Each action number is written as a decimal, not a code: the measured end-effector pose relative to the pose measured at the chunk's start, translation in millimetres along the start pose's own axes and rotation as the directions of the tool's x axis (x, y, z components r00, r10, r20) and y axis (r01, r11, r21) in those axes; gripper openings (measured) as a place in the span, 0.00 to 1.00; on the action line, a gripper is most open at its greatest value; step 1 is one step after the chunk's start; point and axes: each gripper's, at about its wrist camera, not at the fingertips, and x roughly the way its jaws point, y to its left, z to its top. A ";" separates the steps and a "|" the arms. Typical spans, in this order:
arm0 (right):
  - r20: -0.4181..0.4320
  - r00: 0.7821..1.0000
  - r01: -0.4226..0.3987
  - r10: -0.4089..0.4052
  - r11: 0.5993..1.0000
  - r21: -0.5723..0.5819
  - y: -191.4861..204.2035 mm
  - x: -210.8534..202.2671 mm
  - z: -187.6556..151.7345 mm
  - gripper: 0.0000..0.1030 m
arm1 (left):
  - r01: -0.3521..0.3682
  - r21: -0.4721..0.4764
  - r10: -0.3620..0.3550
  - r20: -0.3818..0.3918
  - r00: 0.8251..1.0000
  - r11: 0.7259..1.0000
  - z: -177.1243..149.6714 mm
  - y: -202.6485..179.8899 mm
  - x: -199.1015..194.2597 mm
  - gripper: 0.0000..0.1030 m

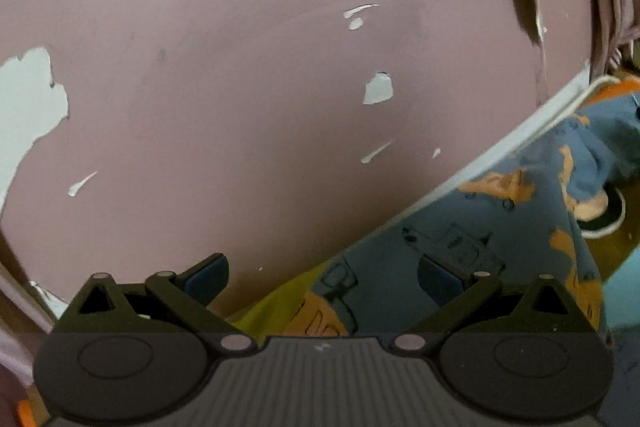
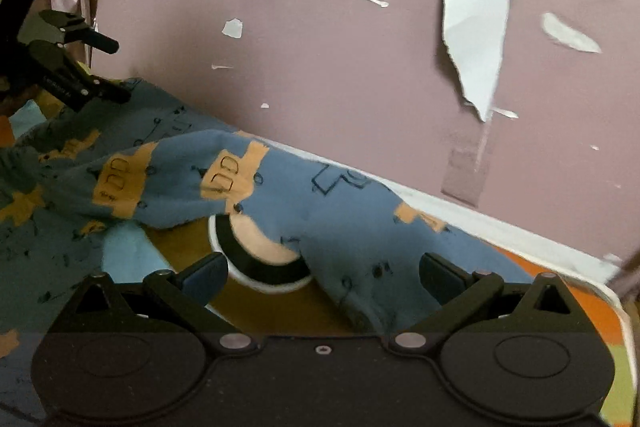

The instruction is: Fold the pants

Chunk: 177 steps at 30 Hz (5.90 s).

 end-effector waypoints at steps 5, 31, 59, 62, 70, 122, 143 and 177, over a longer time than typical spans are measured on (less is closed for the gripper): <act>0.012 0.994 -0.107 0.106 0.992 0.061 -14.1 18.2 13.5 0.97 | 0.069 0.002 -0.069 -0.074 0.995 0.998 5.5 1.5 17.3 0.97; -0.135 0.985 0.135 -0.106 0.965 0.227 -83.0 75.5 9.5 0.17 | -0.020 0.071 0.030 -0.136 0.990 0.997 6.7 -21.9 23.1 0.03; 0.028 0.997 -0.070 0.066 0.974 0.216 -56.8 94.9 62.5 0.55 | -0.125 0.057 0.123 0.043 0.991 0.990 -4.9 -18.5 -10.1 0.02; 0.000 0.996 -0.092 0.094 0.978 0.186 -44.5 109.3 68.4 0.60 | -0.130 0.084 0.121 0.098 0.988 0.988 -12.9 -24.8 -24.7 0.02; -0.103 0.991 -0.077 0.085 0.994 0.083 -32.2 125.0 66.9 0.34 | -0.127 0.178 0.092 0.195 0.976 0.976 -38.5 -29.9 -52.3 0.02; -0.175 0.979 -0.185 0.108 0.834 -0.520 105.1 -59.9 -20.1 0.65 | 0.082 0.676 -0.168 0.062 0.984 0.732 -147.1 -79.5 -165.4 0.51; -0.319 0.942 -0.320 0.105 0.575 -0.753 121.4 -30.3 -28.2 0.00 | 0.130 0.637 -0.187 0.023 0.982 0.760 -131.8 -78.2 -159.1 0.01; -0.261 0.965 -0.179 0.018 0.773 -0.608 222.8 -171.2 -112.4 0.00 | 0.283 0.669 -0.328 -0.062 0.943 0.688 -188.6 -79.7 -215.9 0.00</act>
